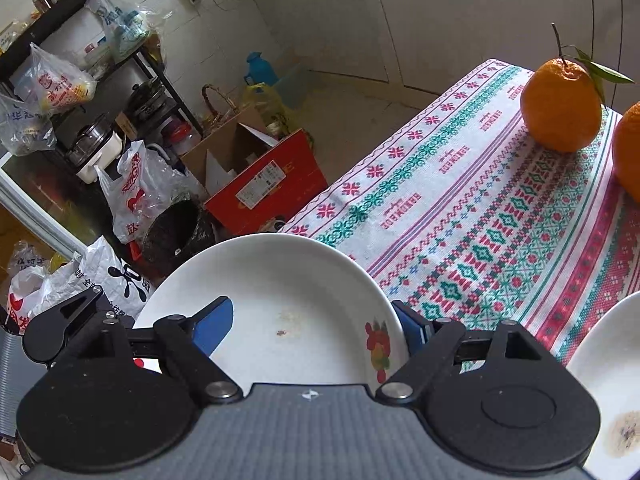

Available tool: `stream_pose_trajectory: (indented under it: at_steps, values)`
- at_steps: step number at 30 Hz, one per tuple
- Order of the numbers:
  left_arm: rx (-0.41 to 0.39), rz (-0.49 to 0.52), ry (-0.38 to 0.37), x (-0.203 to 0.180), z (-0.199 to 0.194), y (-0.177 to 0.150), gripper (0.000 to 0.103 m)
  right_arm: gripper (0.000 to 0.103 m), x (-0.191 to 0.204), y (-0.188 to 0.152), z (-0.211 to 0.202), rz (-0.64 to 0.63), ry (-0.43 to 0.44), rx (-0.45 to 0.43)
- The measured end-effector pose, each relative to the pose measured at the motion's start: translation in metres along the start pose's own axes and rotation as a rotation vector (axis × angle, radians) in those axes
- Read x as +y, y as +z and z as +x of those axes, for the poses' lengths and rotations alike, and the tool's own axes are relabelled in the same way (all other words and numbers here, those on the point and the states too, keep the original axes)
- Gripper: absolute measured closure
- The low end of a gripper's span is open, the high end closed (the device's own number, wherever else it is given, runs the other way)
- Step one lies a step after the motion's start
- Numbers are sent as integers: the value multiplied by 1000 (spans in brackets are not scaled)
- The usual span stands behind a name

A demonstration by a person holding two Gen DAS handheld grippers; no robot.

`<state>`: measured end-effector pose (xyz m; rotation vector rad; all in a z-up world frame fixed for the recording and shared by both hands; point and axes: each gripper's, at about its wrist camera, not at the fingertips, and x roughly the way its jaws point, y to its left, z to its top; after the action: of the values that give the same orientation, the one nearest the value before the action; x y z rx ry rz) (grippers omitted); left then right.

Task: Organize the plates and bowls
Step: 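Lift the white plate with the left tool while the right tool lifts its other rim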

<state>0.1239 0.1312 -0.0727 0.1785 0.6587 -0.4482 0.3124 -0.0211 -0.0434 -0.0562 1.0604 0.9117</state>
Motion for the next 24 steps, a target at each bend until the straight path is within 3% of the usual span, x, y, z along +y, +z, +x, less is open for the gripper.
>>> stream_pose_trajectory:
  at_steps: [10,24]
  values:
    - [17,4,-16,13,28,12,1,15,-23,16,8,24,-25,-22]
    - [27,15,-24,15,35,13,1,15,-36,16,14,46,-50,-33]
